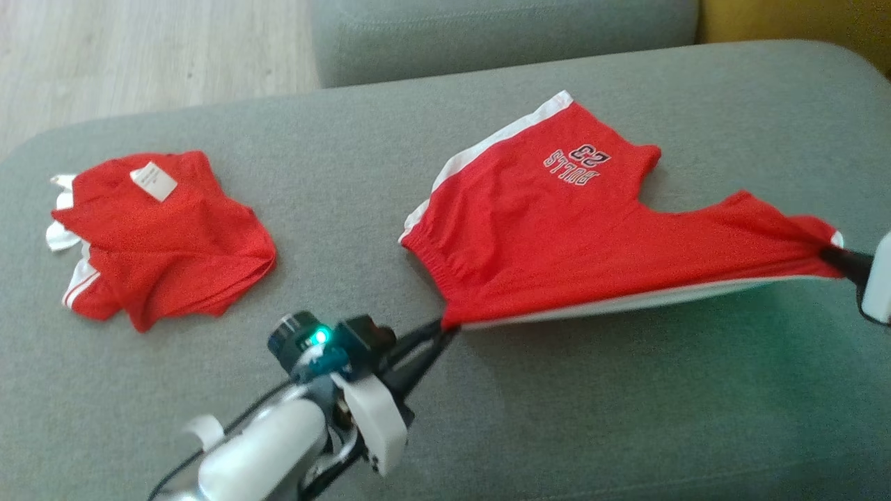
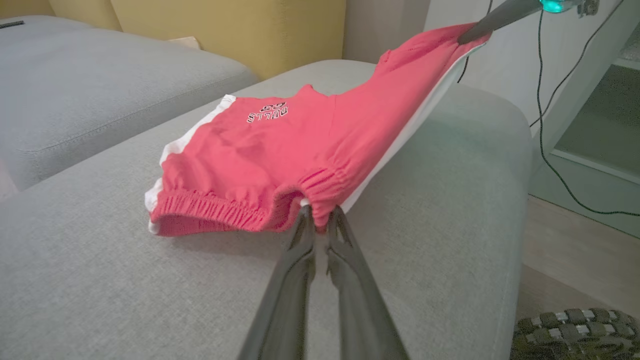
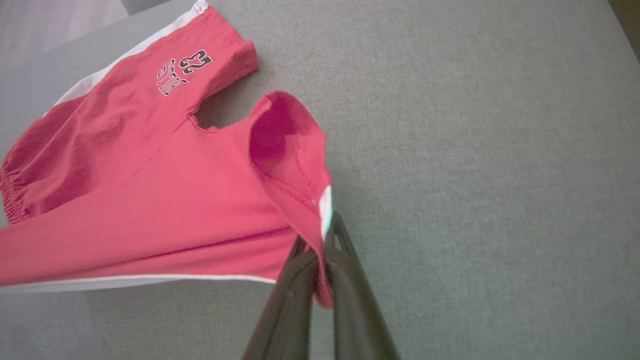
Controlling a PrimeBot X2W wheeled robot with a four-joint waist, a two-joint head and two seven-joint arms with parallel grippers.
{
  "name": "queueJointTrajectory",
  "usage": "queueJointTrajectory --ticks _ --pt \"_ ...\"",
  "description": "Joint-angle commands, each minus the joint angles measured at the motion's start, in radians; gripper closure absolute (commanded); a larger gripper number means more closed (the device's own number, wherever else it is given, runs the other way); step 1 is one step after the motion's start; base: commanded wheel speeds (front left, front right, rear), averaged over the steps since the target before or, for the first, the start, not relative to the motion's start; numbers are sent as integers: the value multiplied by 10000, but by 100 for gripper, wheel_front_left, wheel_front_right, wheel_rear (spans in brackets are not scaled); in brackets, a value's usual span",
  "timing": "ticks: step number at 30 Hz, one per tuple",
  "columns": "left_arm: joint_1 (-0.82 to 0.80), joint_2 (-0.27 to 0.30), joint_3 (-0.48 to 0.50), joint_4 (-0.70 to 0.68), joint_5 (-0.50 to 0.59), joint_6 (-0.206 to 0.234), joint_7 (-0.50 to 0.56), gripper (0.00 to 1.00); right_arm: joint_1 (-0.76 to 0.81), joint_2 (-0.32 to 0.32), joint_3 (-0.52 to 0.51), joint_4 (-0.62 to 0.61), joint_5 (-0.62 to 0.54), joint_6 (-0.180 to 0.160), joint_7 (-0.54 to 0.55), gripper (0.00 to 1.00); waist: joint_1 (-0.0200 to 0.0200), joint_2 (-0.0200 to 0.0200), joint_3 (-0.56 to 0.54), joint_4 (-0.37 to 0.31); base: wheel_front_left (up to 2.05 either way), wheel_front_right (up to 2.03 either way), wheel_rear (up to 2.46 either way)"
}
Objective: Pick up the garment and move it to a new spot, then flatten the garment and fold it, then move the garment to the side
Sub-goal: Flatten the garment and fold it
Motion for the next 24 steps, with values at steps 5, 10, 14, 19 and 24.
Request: queueJointTrajectory --ticks 5,10,14,19,24 --pt "-1040 463 775 -309 -191 230 64 100 -775 392 -816 -1035 -937 -11 731 100 1 -1 450 276 0 0 0" --pt "-1696 374 963 -256 -205 204 110 100 -1808 991 -1187 -1212 -1889 -11 1357 100 1 -1 1053 676 0 0 0" --pt "-2302 115 994 -9 -197 105 123 100 -2775 1168 -1232 -934 -2579 -11 1690 100 1 -1 1596 1077 0 0 0" --pt "-3185 -511 868 770 -183 -87 69 100 -4191 1225 -1163 -225 -3562 -11 1916 100 1 -1 2368 1638 0 0 0" --pt "-3832 -1070 694 1449 -169 -223 -44 100 -5190 1336 -1078 337 -4149 -11 1973 100 1 -1 2887 2034 0 0 0"
